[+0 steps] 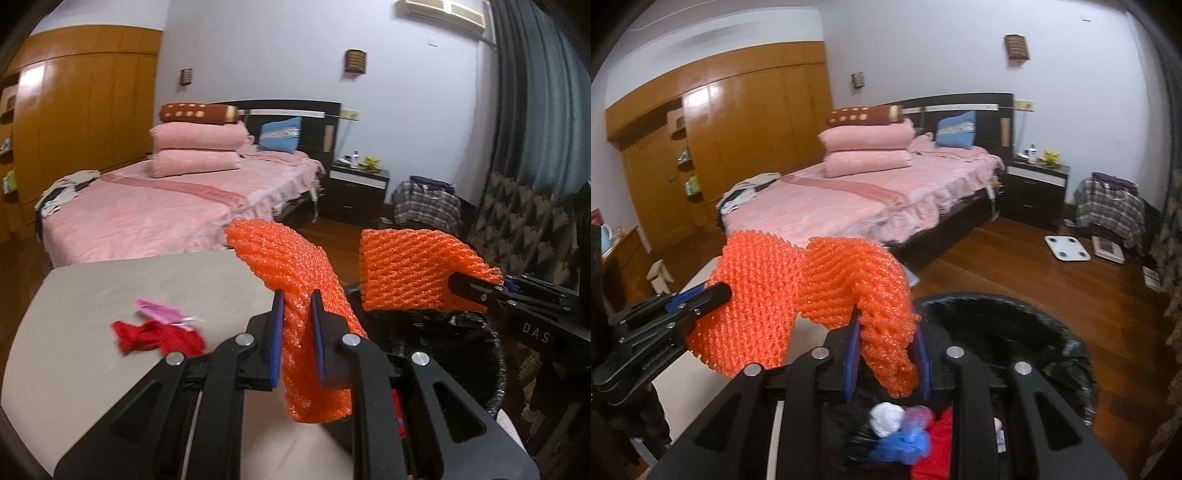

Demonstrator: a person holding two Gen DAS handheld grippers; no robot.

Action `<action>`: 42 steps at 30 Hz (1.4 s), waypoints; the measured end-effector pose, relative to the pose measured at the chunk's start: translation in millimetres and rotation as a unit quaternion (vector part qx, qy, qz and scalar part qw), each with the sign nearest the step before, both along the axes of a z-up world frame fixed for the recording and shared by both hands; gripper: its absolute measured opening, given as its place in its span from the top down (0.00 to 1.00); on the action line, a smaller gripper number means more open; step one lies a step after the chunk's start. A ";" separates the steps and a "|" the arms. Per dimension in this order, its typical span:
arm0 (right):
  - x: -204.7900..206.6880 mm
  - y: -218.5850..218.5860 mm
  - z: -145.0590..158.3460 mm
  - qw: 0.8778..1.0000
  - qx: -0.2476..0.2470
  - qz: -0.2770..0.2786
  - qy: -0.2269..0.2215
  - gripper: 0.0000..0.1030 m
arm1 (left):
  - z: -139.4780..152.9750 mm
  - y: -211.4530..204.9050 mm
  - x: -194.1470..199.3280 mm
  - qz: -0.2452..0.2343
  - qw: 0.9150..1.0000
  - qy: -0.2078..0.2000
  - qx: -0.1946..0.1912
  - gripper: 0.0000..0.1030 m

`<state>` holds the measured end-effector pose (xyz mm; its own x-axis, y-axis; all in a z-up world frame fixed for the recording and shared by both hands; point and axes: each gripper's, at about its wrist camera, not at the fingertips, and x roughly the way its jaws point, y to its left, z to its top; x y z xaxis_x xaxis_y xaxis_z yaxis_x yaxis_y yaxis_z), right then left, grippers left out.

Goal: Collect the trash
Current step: 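Carry both orange mesh sleeves over the bin, then open both tools over the bin, dropping the orange sleeves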

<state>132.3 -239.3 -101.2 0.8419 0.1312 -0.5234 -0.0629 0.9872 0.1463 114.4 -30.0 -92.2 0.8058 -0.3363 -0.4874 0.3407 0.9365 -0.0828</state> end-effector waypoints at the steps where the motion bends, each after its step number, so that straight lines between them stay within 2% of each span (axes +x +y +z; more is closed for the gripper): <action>1: -2.0 -5.9 -1.0 1.000 -0.001 -0.007 0.000 0.75 | -0.9 -6.4 1.3 -0.006 1.000 0.000 0.000 0.87; 11: -11.3 -56.6 -16.3 0.997 -0.016 -0.068 0.016 0.75 | -14.8 -57.2 10.0 -0.055 0.998 0.010 0.004 0.87; 18: -14.7 -81.0 -30.5 0.995 -0.015 -0.091 0.031 0.75 | -30.4 -86.9 18.1 -0.081 0.996 0.023 0.016 0.86; 19: -14.2 -83.4 -32.7 0.995 -0.015 -0.093 0.034 0.69 | -32.8 -90.9 19.4 -0.085 0.996 0.026 0.018 0.85; 20: -13.7 -85.5 -35.3 0.995 -0.017 -0.096 0.037 0.67 | -35.7 -94.6 20.9 -0.090 0.995 0.031 0.018 0.83; 22: -13.3 -87.7 -38.9 0.994 -0.019 -0.103 0.041 0.60 | -37.3 -100.4 21.6 -0.094 0.995 0.037 0.017 0.68; 23: -13.7 -88.5 -40.8 0.993 -0.020 -0.106 0.042 0.56 | -38.6 -101.0 22.0 -0.094 0.995 0.038 0.016 0.57; 24: -14.1 -90.0 -42.5 0.993 -0.021 -0.110 0.043 0.48 | -39.5 -100.8 22.1 -0.093 0.995 0.038 0.015 0.51; 26: -14.7 -92.5 -44.8 0.992 -0.020 -0.113 0.044 0.44 | -40.9 -98.7 23.0 -0.090 0.995 0.038 0.016 0.46; 28: -15.1 -94.0 -46.1 0.992 -0.021 -0.116 0.043 0.30 | -41.6 -92.4 24.5 -0.080 0.996 0.039 0.015 0.40; 29: -15.7 -93.7 -45.8 0.992 -0.022 -0.117 0.040 0.27 | -42.0 -89.4 25.0 -0.076 0.996 0.038 0.015 0.37; 31: -15.9 -91.7 -44.6 0.992 -0.023 -0.116 0.036 0.12 | -41.1 -79.6 26.0 -0.062 0.997 0.036 0.017 0.30; 32: -15.7 -90.0 -43.6 0.992 -0.024 -0.115 0.034 0.08 | -40.0 -73.7 25.9 -0.053 0.998 0.032 0.019 0.25; 35: -15.1 -84.7 -40.6 0.994 -0.021 -0.106 0.029 0.06 | -33.9 -56.9 25.4 -0.030 0.999 0.025 0.019 0.16; 42: -6.2 -55.1 -31.3 0.997 -0.012 -0.074 0.020 0.06 | -20.6 -6.1 20.6 0.025 0.999 0.013 0.022 0.13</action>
